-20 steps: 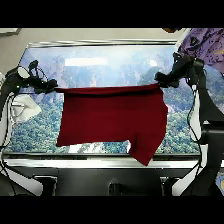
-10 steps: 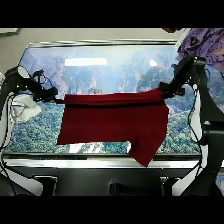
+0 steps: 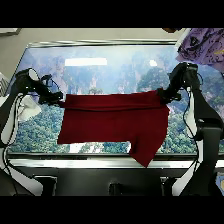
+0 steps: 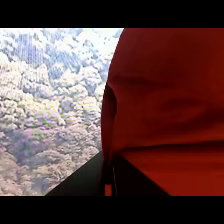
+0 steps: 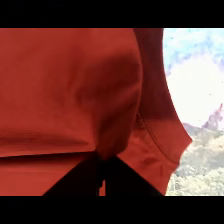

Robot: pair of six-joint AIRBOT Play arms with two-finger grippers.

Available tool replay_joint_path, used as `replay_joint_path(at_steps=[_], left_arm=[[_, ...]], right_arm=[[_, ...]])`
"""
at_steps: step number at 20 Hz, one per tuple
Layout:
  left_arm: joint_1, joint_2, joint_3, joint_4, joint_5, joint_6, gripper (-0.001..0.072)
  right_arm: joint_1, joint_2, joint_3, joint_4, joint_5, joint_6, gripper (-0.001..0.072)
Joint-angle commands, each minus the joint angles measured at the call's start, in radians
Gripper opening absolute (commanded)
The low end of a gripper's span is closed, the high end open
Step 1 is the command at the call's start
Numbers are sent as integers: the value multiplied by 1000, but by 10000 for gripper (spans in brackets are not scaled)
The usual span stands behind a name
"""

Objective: Fold the clothes and pants, and hang the long-sleeved shirts on hangers.

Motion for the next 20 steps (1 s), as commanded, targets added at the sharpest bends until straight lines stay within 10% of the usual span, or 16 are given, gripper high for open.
replay_joint_path(at_steps=[1, 3, 4, 10, 20], left_arm=[[-5, -3, 1, -14, -52, -2, 222], [-1, 13, 1, -13, -76, -3, 698], [10, 36, 1, -13, -80, -3, 697], [132, 286, -197, 41, -19, -56, 679], [333, 866, -1105, -272, 331, -5, 679]], right_arm=[[1, -22, 0, -4, -4, -2, 164], [-1, -20, 0, -6, -23, -25, 368], [-13, -12, 0, -4, -47, -24, 464], [-224, 182, -96, 212, -24, -117, 475], [-493, 819, -1250, 482, 220, -355, 474]])
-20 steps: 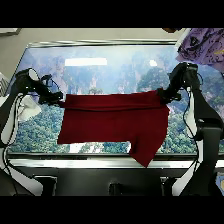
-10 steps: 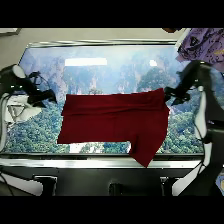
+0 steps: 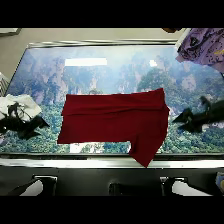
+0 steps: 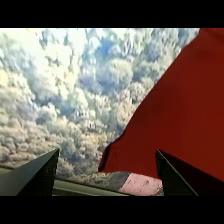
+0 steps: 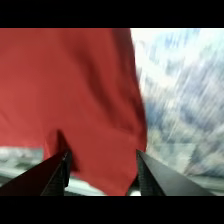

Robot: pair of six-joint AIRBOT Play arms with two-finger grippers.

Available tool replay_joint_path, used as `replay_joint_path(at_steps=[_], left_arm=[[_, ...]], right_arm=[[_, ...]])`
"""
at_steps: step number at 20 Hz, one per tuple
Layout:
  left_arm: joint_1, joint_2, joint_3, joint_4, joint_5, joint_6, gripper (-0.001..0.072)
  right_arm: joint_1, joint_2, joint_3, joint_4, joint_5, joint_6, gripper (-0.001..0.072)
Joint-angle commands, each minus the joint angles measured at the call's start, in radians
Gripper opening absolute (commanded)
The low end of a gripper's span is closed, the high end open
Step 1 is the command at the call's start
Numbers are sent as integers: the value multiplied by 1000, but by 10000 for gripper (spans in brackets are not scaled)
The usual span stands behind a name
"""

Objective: Fold the clothes and pants, and hang the long-sleeved shirts on hangers.

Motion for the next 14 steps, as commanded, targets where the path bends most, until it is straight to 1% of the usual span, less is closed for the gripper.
replay_joint_path(at_steps=[1, 4, 7, 11, 14], left_arm=[[20, 98, -164, -90, 60, 13, 678], [18, 98, -166, -128, 57, 12, 679], [18, 98, -166, -152, 56, 12, 678], [18, 98, -166, -153, 56, 11, 679], [18, 98, -166, -153, 52, 11, 679]], right_arm=[[-20, 174, -348, 40, 87, -64, 474], [-20, 233, -511, 49, 116, -67, 474], [-20, 245, -605, 91, 157, -65, 473], [-20, 245, -665, 99, 233, -59, 473], [-20, 245, -666, 155, 290, -59, 469]])
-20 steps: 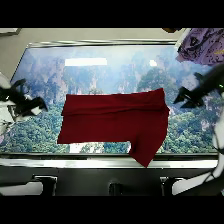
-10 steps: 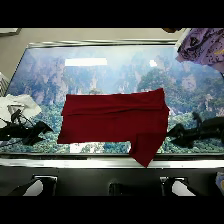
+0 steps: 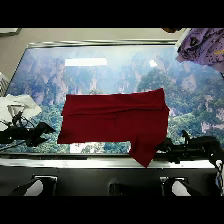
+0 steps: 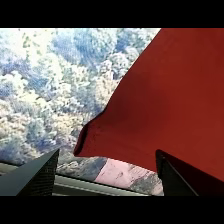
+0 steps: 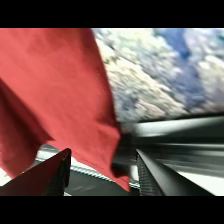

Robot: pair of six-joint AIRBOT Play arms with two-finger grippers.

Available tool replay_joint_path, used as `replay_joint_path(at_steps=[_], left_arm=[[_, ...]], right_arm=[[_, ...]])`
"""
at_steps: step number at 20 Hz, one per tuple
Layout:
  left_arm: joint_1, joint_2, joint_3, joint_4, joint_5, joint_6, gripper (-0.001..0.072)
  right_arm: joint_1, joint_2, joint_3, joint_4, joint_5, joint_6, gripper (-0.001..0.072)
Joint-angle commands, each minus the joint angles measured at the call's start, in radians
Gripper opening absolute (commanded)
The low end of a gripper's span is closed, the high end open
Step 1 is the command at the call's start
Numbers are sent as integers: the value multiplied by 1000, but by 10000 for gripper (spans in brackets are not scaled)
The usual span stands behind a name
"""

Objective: Fold the clothes and pants, and hang the long-sleeved shirts on hangers.

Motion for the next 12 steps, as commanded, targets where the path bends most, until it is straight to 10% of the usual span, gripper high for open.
replay_joint_path(at_steps=[1, 5, 7, 12], left_arm=[[1, 1, -2, -6, -3, -5, 679], [1, 1, -2, -14, -3, -5, 679], [4, 1, -2, -14, -12, -4, 679], [115, -2, -19, -35, -45, 98, 679]], right_arm=[[0, 1, -21, 50, 92, 0, 463], [129, -42, -21, 53, 155, 1, 338], [204, -46, -21, 53, 185, 4, 32], [203, 40, 35, 5, 162, 68, 28]])
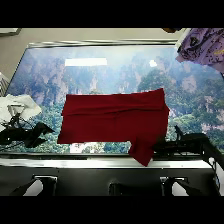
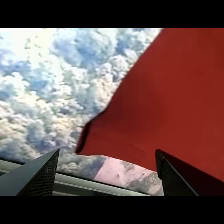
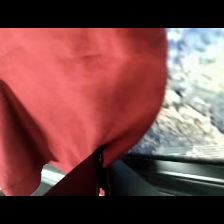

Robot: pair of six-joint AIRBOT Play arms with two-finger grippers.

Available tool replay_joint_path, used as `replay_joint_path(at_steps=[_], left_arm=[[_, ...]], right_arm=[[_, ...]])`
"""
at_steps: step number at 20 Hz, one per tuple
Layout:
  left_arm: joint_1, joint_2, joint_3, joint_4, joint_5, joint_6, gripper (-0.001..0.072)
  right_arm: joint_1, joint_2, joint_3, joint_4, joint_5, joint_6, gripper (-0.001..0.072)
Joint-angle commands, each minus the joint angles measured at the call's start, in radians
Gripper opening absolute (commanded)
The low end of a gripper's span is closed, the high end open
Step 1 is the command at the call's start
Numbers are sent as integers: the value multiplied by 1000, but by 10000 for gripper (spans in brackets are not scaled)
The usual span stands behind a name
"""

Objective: Fold the clothes and pants, and hang the long-sleeved shirts on hangers.

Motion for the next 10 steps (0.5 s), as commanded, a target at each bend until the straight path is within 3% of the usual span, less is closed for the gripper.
replay_joint_path(at_steps=[1, 6, 10], left_arm=[[82, -10, -26, -32, -23, 98, 678], [81, -104, -127, -102, -5, 228, 677], [74, -152, -136, -174, 46, 277, 666]], right_arm=[[15, 70, 51, -34, -16, 57, 28], [15, 164, 98, -37, -58, 93, 29], [15, 197, 99, -37, -82, 92, 29]])
